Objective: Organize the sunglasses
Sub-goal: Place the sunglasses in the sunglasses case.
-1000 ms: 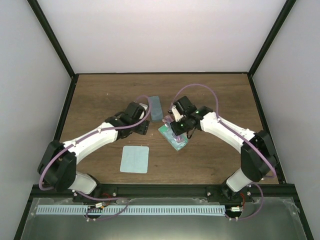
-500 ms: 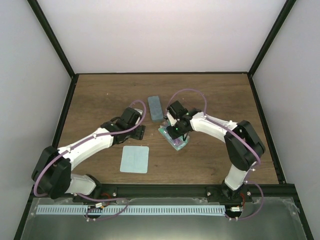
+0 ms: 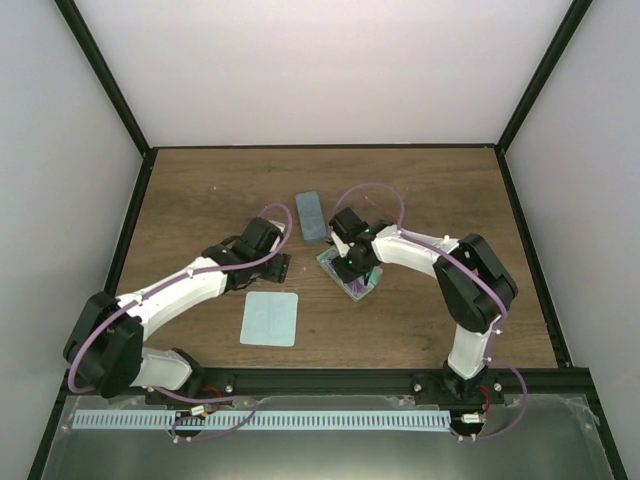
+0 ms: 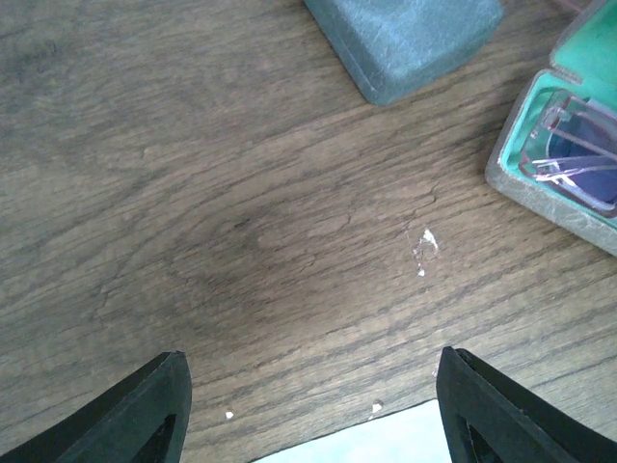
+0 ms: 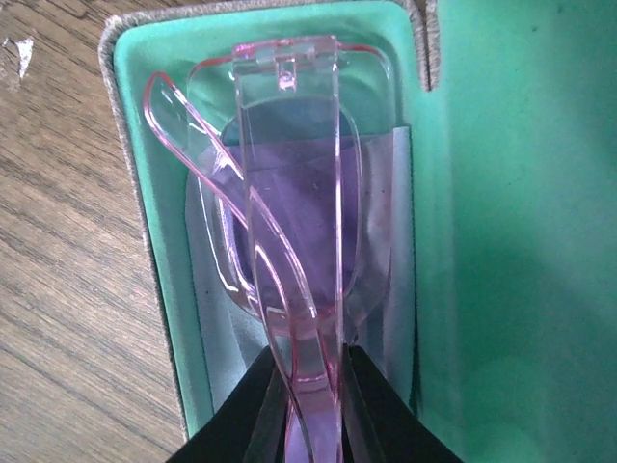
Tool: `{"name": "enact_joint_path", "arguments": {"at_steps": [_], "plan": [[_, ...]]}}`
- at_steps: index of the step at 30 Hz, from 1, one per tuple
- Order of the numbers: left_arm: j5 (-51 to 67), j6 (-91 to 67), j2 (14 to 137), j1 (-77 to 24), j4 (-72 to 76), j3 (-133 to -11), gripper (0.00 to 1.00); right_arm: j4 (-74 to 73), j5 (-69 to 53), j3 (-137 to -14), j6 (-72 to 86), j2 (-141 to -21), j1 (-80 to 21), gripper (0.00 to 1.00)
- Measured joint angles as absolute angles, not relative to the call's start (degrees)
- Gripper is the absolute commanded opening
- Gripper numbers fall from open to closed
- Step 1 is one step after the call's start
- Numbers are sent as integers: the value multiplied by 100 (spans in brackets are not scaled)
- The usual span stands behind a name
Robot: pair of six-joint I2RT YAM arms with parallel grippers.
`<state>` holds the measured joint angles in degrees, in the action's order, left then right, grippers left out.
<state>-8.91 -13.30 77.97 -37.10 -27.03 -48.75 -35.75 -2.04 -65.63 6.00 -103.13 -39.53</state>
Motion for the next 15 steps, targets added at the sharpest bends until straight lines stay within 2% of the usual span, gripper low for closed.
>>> {"name": "enact_joint_path", "arguments": {"at_steps": [5,9,15], "plan": [[-886,-1328,7797,-3710,-2679,-4716,72,-3568,-217,-6563,602,-10326,-3986,11],[-875,-1330,7793,-3708,-2679,-4630,72,-3568,-183,-6563,622,-10328,-4023,24],[-871,-1337,7734,-3710,-2668,-4626,72,-3769,-169,-6663,685,-10328,-4108,30]]}}
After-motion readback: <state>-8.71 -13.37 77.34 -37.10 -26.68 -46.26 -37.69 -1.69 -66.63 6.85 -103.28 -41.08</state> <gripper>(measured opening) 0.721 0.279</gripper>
